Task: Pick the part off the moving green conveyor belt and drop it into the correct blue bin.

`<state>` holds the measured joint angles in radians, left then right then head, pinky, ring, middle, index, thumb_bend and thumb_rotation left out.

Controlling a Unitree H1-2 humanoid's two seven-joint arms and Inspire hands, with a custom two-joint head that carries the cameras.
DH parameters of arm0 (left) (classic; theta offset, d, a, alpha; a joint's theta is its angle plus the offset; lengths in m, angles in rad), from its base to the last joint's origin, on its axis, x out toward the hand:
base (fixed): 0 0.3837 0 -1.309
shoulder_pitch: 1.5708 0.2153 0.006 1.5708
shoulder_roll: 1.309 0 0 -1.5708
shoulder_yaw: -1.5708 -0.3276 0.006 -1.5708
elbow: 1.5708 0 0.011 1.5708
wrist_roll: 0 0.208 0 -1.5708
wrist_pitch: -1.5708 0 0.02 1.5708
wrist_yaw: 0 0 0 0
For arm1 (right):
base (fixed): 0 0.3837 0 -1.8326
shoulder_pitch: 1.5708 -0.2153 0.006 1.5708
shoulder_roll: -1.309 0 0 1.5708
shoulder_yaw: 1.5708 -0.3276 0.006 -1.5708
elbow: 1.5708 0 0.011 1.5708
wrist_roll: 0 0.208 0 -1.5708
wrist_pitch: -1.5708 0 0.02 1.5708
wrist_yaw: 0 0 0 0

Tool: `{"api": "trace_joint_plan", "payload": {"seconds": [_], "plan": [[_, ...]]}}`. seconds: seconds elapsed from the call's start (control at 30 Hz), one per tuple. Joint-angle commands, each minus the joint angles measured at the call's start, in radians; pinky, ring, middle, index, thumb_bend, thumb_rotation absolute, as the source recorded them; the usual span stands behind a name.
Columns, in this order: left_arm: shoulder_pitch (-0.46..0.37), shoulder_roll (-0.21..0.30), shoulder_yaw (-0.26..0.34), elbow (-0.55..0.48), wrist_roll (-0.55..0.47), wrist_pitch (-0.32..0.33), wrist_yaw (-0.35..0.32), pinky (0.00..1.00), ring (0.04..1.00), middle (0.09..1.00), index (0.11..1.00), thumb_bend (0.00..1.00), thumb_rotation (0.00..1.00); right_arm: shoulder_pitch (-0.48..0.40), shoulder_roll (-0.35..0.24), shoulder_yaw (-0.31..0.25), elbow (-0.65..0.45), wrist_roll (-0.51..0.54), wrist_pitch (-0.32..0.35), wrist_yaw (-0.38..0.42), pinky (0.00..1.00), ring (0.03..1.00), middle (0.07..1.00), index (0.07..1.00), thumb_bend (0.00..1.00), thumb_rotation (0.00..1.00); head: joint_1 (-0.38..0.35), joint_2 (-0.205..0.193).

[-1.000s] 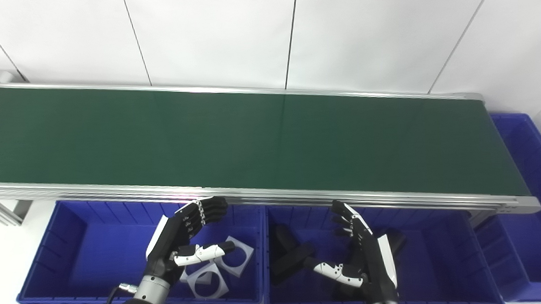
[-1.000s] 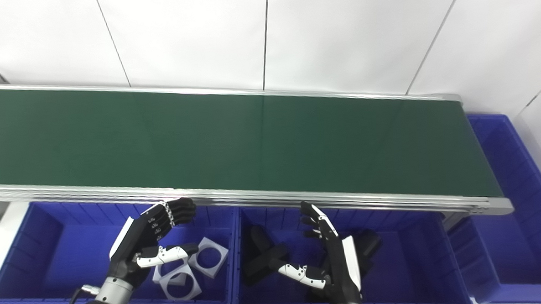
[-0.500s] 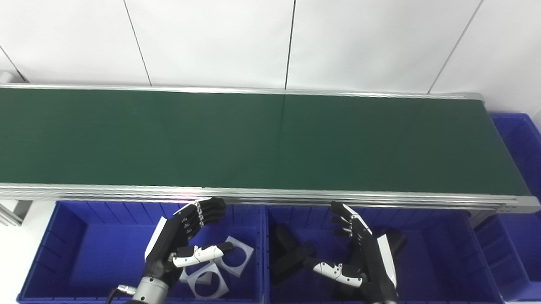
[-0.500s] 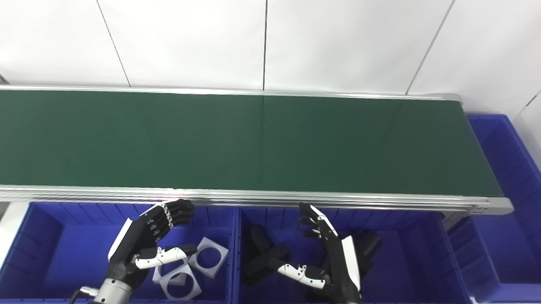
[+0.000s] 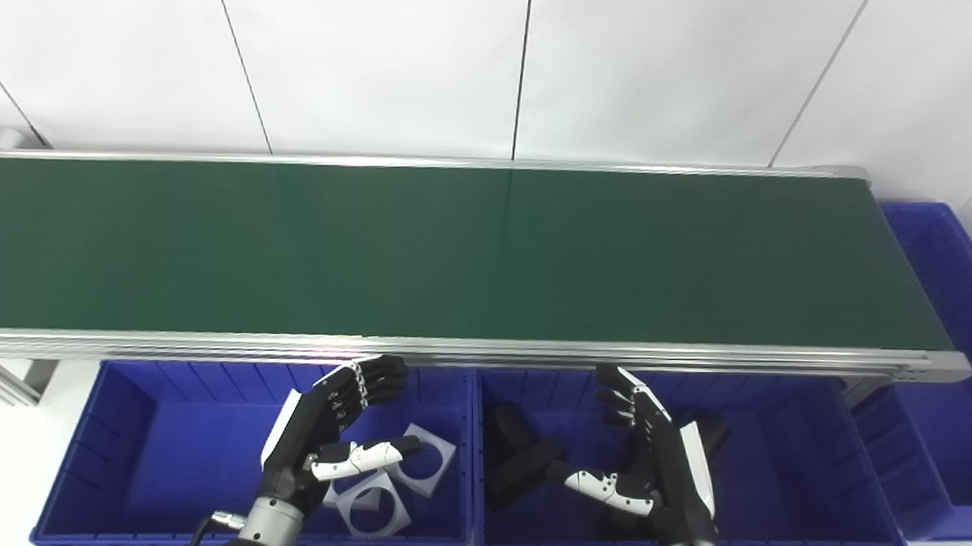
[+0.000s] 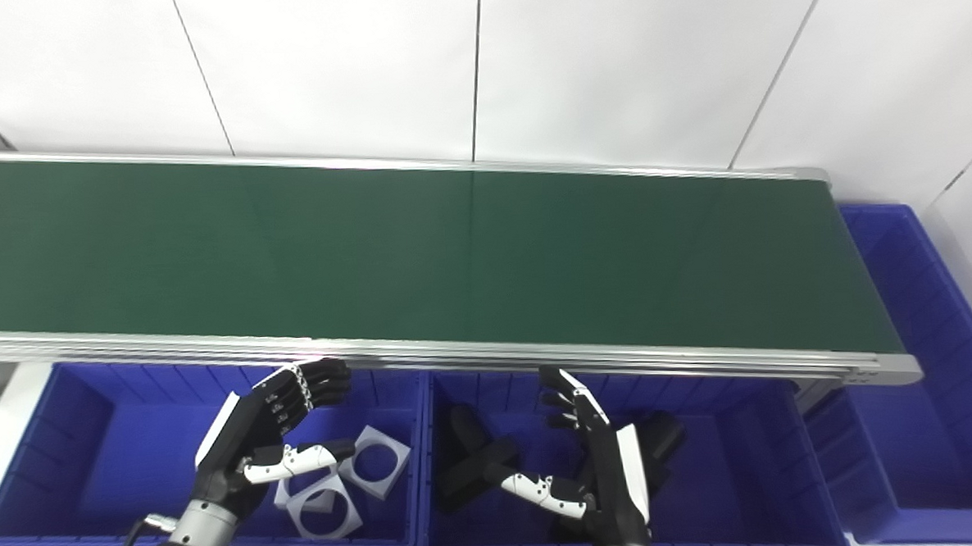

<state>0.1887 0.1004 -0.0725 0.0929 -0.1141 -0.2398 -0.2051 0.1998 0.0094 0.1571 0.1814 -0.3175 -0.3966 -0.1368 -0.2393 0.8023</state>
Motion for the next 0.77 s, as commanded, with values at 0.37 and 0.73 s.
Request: {"api": "trace_joint_plan", "payload": {"seconds": [0.37, 0.73], "plan": [[-0.003, 0.002, -0.004, -0.026, 0.007, -0.022, -0.004, 0.73, 0.722, 0.737, 0.708, 0.61, 0.00, -0.006, -0.003, 0.000, -0.031, 0.027, -0.010, 0.010, 0.66, 0.767, 0.817, 0.816, 0.66, 0.00, 0.004, 0.000], [-0.004, 0.002, -0.004, -0.022, 0.008, -0.025, -0.004, 0.72, 0.720, 0.738, 0.713, 0.60, 0.00, -0.013, -0.003, 0.000, -0.021, 0.031, -0.021, 0.011, 0.66, 0.758, 0.810, 0.812, 0.66, 0.00, 0.011, -0.003]]}}
